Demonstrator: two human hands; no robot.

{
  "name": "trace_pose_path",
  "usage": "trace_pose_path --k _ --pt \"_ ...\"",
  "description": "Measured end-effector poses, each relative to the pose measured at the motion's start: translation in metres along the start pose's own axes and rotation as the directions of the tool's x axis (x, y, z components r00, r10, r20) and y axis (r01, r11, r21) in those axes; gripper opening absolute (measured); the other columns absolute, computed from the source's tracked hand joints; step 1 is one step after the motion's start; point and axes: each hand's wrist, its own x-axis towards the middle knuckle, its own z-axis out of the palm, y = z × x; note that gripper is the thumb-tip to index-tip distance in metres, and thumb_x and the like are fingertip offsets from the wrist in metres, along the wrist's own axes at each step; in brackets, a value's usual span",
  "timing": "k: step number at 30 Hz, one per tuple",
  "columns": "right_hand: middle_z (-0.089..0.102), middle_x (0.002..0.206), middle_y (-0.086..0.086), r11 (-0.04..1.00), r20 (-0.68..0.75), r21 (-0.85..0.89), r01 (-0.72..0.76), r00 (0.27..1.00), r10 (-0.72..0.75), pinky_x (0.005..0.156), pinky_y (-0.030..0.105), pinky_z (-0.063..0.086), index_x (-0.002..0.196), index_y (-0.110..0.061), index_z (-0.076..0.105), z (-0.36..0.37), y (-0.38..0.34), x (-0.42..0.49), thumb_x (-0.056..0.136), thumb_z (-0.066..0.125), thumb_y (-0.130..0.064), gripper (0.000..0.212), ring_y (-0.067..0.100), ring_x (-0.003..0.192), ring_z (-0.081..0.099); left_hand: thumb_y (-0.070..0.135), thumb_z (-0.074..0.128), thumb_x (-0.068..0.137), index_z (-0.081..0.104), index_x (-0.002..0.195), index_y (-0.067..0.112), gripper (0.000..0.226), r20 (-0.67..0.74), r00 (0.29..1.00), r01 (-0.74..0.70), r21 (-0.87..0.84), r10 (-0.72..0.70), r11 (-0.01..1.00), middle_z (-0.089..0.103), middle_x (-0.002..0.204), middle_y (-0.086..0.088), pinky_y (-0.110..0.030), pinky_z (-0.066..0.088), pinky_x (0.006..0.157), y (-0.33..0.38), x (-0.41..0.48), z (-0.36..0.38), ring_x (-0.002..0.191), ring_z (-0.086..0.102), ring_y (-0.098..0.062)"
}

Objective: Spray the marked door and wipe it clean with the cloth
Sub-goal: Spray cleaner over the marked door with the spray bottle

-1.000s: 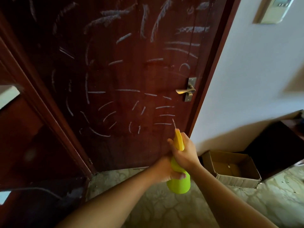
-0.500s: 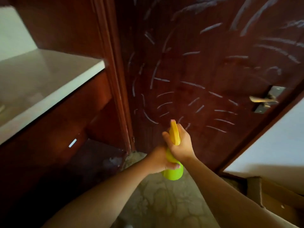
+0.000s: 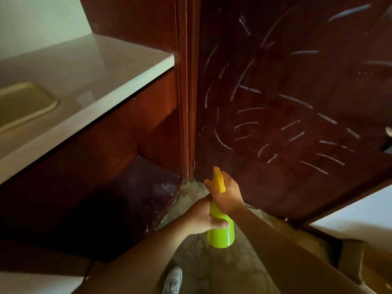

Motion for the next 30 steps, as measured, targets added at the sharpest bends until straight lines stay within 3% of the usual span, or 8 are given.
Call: trace_pose_path --k 3,9,14,17,21,24,27,30 --pt "0.057 0.072 -0.003 1.0 -0.055 -0.016 -0.024 0.998 0.024 0.063 0.026 0.041 0.083 -0.013 0.054 -0.011 0.008 -0.006 0.088 0.07 -0.037 0.03 0.011 0.066 0.056 0.046 0.08 0.066 0.049 0.135 0.023 0.079 0.054 0.998 -0.009 0.035 0.007 0.999 0.062 0.124 0.005 -0.044 0.052 0.096 0.007 0.007 0.008 0.115 0.06 -0.009" --pt "0.059 0.073 0.004 0.997 -0.198 0.01 -0.077 0.977 0.078 0.06 0.021 0.042 0.088 -0.007 0.056 -0.063 0.028 -0.023 0.089 0.07 -0.036 0.032 0.016 0.067 0.057 0.051 0.077 0.066 0.053 0.129 0.021 0.074 0.19 0.979 -0.094 0.108 0.072 0.99 0.064 0.12 0.0 -0.046 0.054 0.091 0.035 0.037 0.045 0.111 0.062 -0.014" --pt "0.06 0.074 0.004 0.984 -0.329 0.037 -0.176 0.927 0.179 0.06 0.02 0.041 0.084 -0.008 0.054 -0.105 0.053 -0.048 0.089 0.069 -0.038 0.034 0.015 0.069 0.058 0.053 0.077 0.061 0.052 0.132 0.018 0.083 0.323 0.941 -0.135 0.1 0.096 0.986 0.063 0.124 0.0 -0.042 0.054 0.094 0.059 0.055 0.088 0.114 0.06 -0.012" --pt "0.061 0.073 0.003 0.973 -0.445 0.059 -0.221 0.867 0.224 0.061 0.027 0.042 0.081 -0.012 0.054 -0.136 0.069 -0.071 0.089 0.07 -0.037 0.031 0.013 0.069 0.058 0.049 0.078 0.061 0.049 0.136 0.012 0.089 0.438 0.892 -0.165 0.079 0.114 0.983 0.059 0.132 -0.003 -0.036 0.05 0.099 0.08 0.067 0.124 0.121 0.057 -0.015" --pt "0.064 0.078 0.002 0.953 -0.586 0.086 -0.292 0.758 0.285 0.067 0.034 0.046 0.087 -0.011 0.058 -0.183 0.091 -0.11 0.09 0.068 -0.039 0.03 0.013 0.074 0.06 0.041 0.082 0.06 0.048 0.138 0.014 0.089 0.544 0.828 -0.226 0.109 0.132 0.968 0.058 0.137 -0.006 -0.048 0.047 0.105 0.112 0.076 0.178 0.128 0.054 -0.021" --pt "0.067 0.082 0.002 0.937 -0.644 0.124 -0.328 0.692 0.327 0.075 0.042 0.052 0.092 -0.012 0.061 -0.209 0.107 -0.133 0.084 0.063 -0.049 0.038 0.017 0.078 0.064 0.049 0.077 0.054 0.049 0.138 0.009 0.097 0.61 0.773 -0.287 0.093 0.173 0.953 0.056 0.138 -0.009 -0.047 0.045 0.106 0.132 0.078 0.212 0.129 0.053 -0.024" --pt "0.066 0.081 0.001 0.927 -0.665 0.149 -0.345 0.659 0.352 0.075 0.045 0.053 0.09 -0.013 0.06 -0.222 0.113 -0.146 0.081 0.06 -0.052 0.04 0.017 0.077 0.063 0.053 0.07 0.048 0.041 0.142 0.005 0.109 0.656 0.729 -0.309 0.059 0.197 0.949 0.048 0.143 -0.005 -0.038 0.039 0.112 0.142 0.076 0.233 0.132 0.047 -0.019" --pt "0.066 0.084 0.0 0.931 -0.665 0.163 -0.326 0.662 0.347 0.075 0.041 0.053 0.093 -0.016 0.06 -0.225 0.115 -0.145 0.086 0.066 -0.048 0.034 0.014 0.08 0.064 0.047 0.079 0.053 0.039 0.144 0.009 0.106 0.664 0.722 -0.311 0.064 0.192 0.948 0.05 0.144 -0.01 -0.046 0.041 0.111 0.141 0.084 0.236 0.134 0.048 -0.024"
